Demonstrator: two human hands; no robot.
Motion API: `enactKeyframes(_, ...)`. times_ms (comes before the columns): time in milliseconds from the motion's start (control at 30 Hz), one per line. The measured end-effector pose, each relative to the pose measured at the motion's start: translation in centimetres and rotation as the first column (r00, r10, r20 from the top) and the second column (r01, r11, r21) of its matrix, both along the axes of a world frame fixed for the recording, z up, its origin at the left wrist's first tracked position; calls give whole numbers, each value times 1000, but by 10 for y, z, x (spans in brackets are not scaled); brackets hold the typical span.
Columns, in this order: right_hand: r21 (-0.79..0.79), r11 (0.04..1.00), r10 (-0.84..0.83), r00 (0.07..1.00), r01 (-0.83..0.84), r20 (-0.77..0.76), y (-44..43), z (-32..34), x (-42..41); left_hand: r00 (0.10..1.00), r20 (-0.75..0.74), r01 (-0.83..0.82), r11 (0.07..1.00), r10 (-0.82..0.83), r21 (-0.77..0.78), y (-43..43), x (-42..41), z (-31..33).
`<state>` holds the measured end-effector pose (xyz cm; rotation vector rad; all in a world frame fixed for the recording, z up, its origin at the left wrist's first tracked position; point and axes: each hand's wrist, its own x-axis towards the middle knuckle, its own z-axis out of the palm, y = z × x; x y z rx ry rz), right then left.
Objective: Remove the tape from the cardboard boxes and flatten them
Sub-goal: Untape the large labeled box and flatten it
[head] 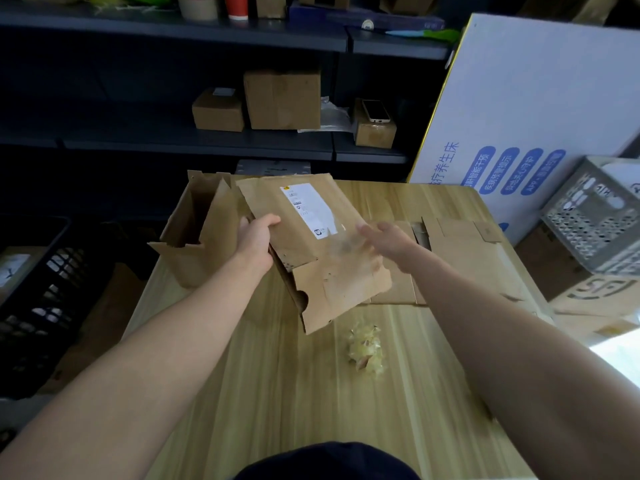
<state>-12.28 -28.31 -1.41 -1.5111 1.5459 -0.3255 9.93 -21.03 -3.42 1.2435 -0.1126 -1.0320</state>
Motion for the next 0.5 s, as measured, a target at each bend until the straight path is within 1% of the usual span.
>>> enactKeyframes(33, 25, 999, -26, 1000, 26, -8, 0, 1, 0, 1000, 15, 11, 1000, -11, -28, 0, -1, 0)
enactKeyframes(133, 71, 996, -48, 993, 55, -107, -2, 2, -1, 996, 93, 24, 996, -16, -89, 1, -3, 2)
enactKeyframes(200, 78, 994, -70, 993, 77, -99, -4, 2, -4, 986, 159, 53, 995, -39, -83, 3, -2, 2)
enactKeyframes(300, 123, 981, -154, 987, 148, 36, -7, 2, -4, 965, 244, 115, 991, -96, -63, 5, 0, 2)
enactKeyframes(400, 220, 953, -253, 946, 208, 202, -4, 9, -2, 944, 293, 179, 981, -151, -71, 5, 2, 0)
enactKeyframes(433, 250, 939, -295, 924, 234, 243, -4, 10, -1, 930, 320, 206, 977, -180, -47, 5, 3, -1)
enactKeyframes(500, 271, 913, -379, 879, 305, 290, -8, 12, 0, 897, 365, 243, 968, -248, 61, 7, 4, -3)
